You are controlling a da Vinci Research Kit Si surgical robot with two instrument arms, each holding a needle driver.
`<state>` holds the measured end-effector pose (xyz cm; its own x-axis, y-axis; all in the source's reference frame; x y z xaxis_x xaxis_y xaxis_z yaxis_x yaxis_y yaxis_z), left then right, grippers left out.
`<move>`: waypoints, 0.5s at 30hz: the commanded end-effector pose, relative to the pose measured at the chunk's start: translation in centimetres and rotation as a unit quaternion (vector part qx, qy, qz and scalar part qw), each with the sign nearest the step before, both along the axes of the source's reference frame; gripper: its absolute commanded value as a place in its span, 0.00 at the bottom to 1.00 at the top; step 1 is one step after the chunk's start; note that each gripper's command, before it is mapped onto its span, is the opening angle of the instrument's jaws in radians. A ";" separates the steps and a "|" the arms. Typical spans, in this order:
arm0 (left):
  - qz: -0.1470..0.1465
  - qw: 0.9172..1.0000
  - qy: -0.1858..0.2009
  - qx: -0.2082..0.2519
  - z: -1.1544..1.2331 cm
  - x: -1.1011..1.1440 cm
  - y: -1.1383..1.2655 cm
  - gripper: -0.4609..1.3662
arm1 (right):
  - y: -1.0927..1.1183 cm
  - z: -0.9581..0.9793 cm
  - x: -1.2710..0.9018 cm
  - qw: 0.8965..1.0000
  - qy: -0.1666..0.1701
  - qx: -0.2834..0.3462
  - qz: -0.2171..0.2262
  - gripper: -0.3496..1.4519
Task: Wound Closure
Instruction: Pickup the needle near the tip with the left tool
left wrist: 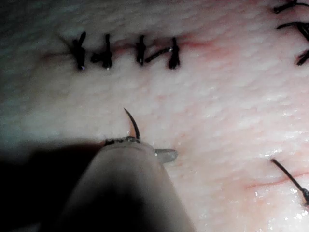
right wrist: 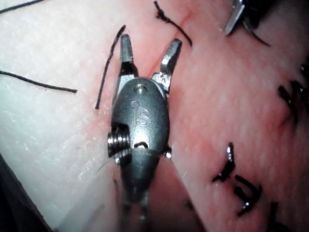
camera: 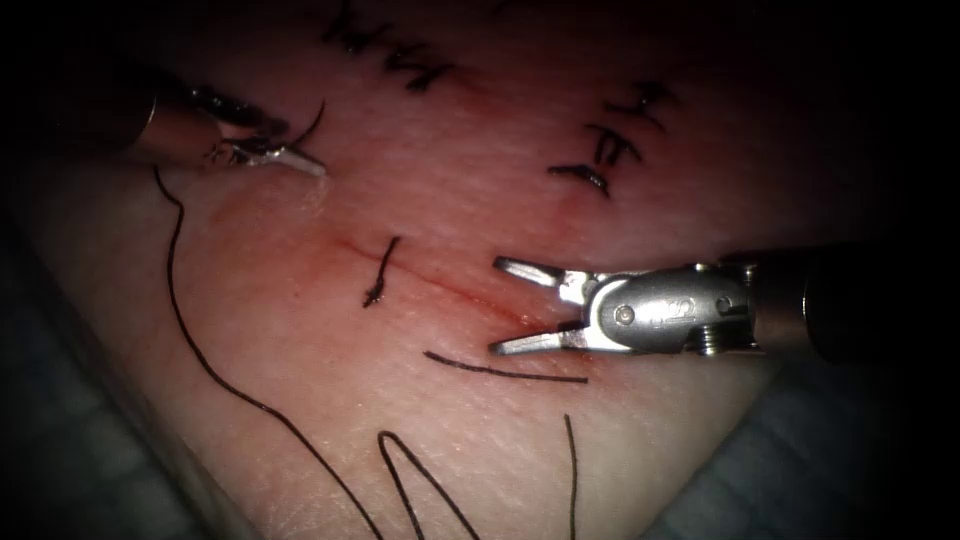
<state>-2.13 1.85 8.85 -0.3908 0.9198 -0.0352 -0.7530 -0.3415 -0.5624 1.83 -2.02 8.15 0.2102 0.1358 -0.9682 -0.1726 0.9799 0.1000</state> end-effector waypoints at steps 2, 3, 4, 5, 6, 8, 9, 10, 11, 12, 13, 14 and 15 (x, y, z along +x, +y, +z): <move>0.009 1.000 -0.004 0.001 0.01 -0.03 0.04 0.67 | 0.00 0.00 0.00 1.000 0.001 0.000 -0.002 0.76; 0.011 1.000 -0.005 0.002 0.01 -0.04 0.06 0.66 | 0.00 0.00 0.00 1.000 0.001 0.000 -0.002 0.76; 0.013 1.000 -0.007 0.004 0.00 -0.06 0.07 0.64 | 0.00 0.00 0.00 1.000 0.001 0.000 -0.002 0.76; 0.018 1.000 -0.010 0.005 0.00 -0.07 0.09 0.60 | 0.00 -0.01 0.00 1.000 0.001 0.000 -0.002 0.76; 0.018 1.000 -0.010 0.004 0.00 -0.07 0.09 0.58 | -0.01 -0.01 0.00 1.000 0.001 0.000 -0.002 0.76; 0.020 1.000 -0.010 0.002 0.01 -0.07 0.11 0.51 | -0.01 -0.01 0.00 1.000 0.001 0.000 -0.002 0.76; 0.021 1.000 -0.010 0.000 0.02 -0.07 0.12 0.46 | -0.01 -0.01 0.00 1.000 0.001 -0.003 -0.003 0.76; 0.021 1.000 -0.010 -0.001 0.02 -0.07 0.13 0.43 | -0.01 -0.01 0.00 1.000 0.001 -0.003 -0.003 0.76; 0.018 1.000 -0.007 -0.003 0.03 -0.07 0.16 0.36 | -0.01 -0.01 0.00 1.000 0.001 -0.003 -0.003 0.75; 0.015 1.000 -0.005 -0.006 0.03 -0.06 0.20 0.22 | -0.01 -0.01 0.00 1.000 0.001 -0.003 -0.003 0.76; 0.016 1.000 -0.005 -0.007 0.03 -0.05 0.21 0.14 | -0.01 -0.01 0.00 1.000 0.001 -0.003 -0.003 0.75; 0.015 1.000 -0.003 -0.010 0.02 -0.05 0.23 0.06 | -0.01 -0.01 0.00 1.000 0.001 -0.003 -0.003 0.75; 0.015 1.000 -0.003 -0.010 0.02 -0.04 0.25 0.06 | -0.01 -0.01 0.00 1.000 0.001 -0.003 -0.003 0.75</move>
<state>-2.17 2.12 8.88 -0.4205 0.9057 -0.0541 -0.7439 -0.3784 -0.5508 1.83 -2.04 8.14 0.2091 0.1298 -0.9692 -0.1675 0.9813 0.0952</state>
